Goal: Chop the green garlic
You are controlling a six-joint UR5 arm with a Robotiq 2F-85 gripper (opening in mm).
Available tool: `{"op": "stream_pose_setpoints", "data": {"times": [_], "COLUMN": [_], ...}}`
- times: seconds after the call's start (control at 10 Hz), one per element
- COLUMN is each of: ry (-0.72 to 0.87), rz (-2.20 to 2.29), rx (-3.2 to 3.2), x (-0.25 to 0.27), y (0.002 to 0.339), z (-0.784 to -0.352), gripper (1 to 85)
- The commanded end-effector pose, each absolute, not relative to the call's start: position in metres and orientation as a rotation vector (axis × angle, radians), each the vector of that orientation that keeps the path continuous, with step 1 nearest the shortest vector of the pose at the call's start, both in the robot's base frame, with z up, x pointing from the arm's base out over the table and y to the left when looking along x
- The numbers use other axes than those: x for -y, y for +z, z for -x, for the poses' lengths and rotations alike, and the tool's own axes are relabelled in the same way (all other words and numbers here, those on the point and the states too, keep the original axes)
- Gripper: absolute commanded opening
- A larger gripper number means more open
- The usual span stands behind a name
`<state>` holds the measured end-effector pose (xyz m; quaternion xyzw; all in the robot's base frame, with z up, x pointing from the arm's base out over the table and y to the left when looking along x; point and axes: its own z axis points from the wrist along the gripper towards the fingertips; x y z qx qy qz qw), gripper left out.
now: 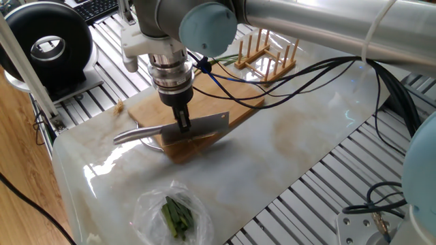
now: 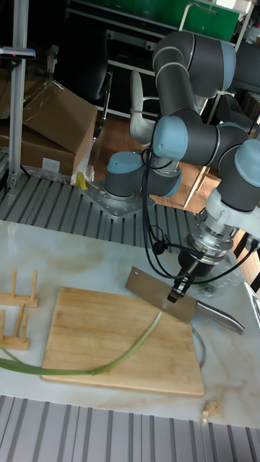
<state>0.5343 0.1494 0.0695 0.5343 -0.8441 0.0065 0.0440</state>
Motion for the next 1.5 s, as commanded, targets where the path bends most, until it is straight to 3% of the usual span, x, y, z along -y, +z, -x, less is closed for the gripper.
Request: {"op": "stream_pose_setpoints", "data": {"times": [0.0, 0.7, 1.4], "ry": [-0.027, -0.101, -0.287], "rz": [-1.611, -1.551, -1.140], "rx": [2.610, 2.661, 2.820], "x": [-0.156, -0.172, -0.221], "y": [0.065, 0.067, 0.081], "z": [-0.536, -0.532, -0.500], "gripper": [1.3, 1.3, 1.3]}}
